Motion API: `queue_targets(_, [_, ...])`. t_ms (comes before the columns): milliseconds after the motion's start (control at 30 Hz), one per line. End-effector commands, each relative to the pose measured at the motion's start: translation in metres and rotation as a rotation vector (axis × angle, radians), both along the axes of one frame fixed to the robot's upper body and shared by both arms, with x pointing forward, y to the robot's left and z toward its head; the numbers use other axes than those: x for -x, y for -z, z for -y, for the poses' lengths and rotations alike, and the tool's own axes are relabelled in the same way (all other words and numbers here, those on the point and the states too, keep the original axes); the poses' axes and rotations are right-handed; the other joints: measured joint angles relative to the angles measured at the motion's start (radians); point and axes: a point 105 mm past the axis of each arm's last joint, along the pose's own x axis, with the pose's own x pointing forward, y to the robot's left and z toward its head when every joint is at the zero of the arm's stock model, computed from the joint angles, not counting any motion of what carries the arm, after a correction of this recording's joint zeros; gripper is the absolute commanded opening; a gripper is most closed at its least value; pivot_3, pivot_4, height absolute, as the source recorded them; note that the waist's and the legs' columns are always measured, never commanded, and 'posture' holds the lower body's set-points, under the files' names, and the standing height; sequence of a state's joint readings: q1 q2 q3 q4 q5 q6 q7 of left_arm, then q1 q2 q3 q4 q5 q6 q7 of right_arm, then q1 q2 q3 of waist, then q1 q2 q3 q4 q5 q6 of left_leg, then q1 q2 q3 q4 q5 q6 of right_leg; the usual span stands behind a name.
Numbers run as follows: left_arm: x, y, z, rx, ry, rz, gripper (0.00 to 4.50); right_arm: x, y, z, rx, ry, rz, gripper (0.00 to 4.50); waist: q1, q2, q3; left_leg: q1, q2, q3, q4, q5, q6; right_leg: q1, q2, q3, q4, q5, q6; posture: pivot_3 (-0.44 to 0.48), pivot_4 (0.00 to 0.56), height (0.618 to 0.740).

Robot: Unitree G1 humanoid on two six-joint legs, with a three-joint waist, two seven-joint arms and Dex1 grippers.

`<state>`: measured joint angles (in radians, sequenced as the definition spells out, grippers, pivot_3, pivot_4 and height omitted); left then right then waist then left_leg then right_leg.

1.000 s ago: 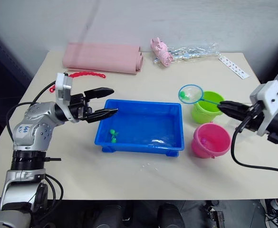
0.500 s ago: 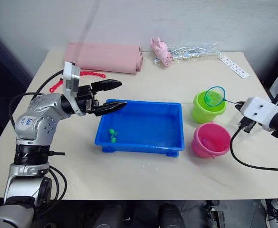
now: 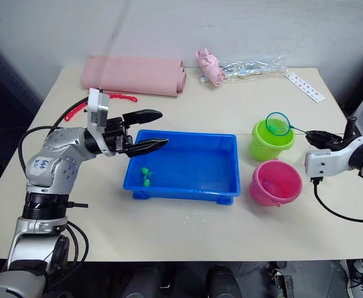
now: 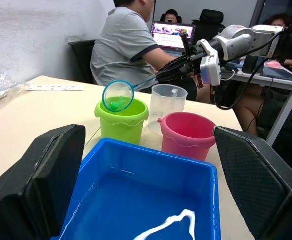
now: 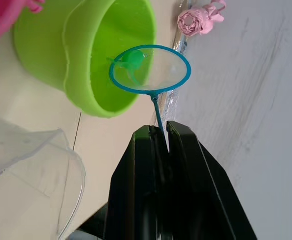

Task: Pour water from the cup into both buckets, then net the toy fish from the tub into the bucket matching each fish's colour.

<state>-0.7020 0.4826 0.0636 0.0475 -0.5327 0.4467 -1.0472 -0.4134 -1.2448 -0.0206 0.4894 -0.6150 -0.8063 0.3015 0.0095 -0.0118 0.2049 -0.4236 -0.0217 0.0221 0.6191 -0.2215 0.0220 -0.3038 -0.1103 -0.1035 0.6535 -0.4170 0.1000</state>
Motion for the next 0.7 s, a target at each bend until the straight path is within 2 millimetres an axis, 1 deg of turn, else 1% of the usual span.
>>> queue_targets(33, [0.005,-0.011,0.003,0.036,0.016,0.035,4.47,0.006,-0.013,-0.002,0.107,-0.058,0.075,0.00,0.000,0.000,0.000,0.000,0.000,0.000,0.000,0.000,0.000,0.000,0.000,0.000,0.000,0.000,0.000,0.000,0.150,0.740])
queue_targets(133, [0.005,-0.014,0.006,0.054,0.018,0.037,4.47,0.009,-0.010,0.000,0.144,-0.070,0.080,0.00,0.001,0.000,0.000,0.000,0.000,0.000,0.000,0.000,0.000,0.000,0.000,0.000,0.000,0.000,0.000,0.000,0.150,0.740])
queue_targets(267, [0.005,-0.014,0.007,0.059,0.020,0.036,4.47,0.009,-0.015,0.001,0.164,-0.073,0.119,0.00,-0.002,0.000,0.000,0.000,0.000,0.000,0.000,0.000,0.000,0.000,0.000,0.000,0.000,0.000,0.000,0.000,0.150,0.740])
queue_targets(333, [0.005,-0.013,0.008,0.059,0.023,0.033,4.47,0.008,-0.018,0.002,0.145,-0.068,0.140,0.00,-0.005,0.000,0.000,0.000,0.000,0.000,0.000,0.000,0.000,0.000,0.000,0.000,0.000,0.000,0.000,0.000,0.150,0.740])
queue_targets(467, [0.003,-0.014,0.011,0.064,0.024,0.032,4.47,0.008,-0.019,0.004,0.127,-0.061,0.156,0.00,-0.007,0.000,0.000,0.000,0.000,0.000,0.000,0.000,0.000,0.000,0.000,0.000,0.000,0.000,0.000,0.000,0.150,0.740])
queue_targets(533, [0.003,-0.014,0.006,0.065,0.017,0.031,4.47,0.009,-0.031,-0.003,-0.059,-0.071,0.201,0.00,-0.007,0.000,0.000,0.000,0.000,0.000,0.000,0.000,0.000,0.000,0.000,0.000,0.000,0.000,0.000,0.000,0.150,0.740])
queue_targets(600, [0.003,-0.012,0.000,0.058,0.003,0.026,4.47,0.012,-0.036,-0.008,-0.196,-0.085,0.190,0.00,-0.009,0.000,0.000,0.000,0.000,0.000,0.000,0.000,0.000,0.000,0.000,0.000,0.000,0.000,0.000,0.000,0.150,0.740])
queue_targets(633, [0.004,-0.010,-0.007,0.047,-0.007,0.028,4.47,0.012,-0.037,-0.011,-0.291,-0.087,0.174,0.00,-0.009,0.000,0.000,0.000,0.000,0.001,0.000,0.000,0.000,0.000,0.001,-0.001,0.000,0.000,0.000,0.000,0.150,0.740])
queue_targets(700, [0.005,-0.005,-0.024,0.027,-0.036,0.041,4.47,0.013,-0.034,-0.018,-0.466,-0.089,0.089,0.00,-0.013,0.000,0.000,0.000,0.001,0.001,0.000,0.000,0.000,0.000,0.001,-0.002,0.000,0.000,0.000,0.000,0.150,0.740])
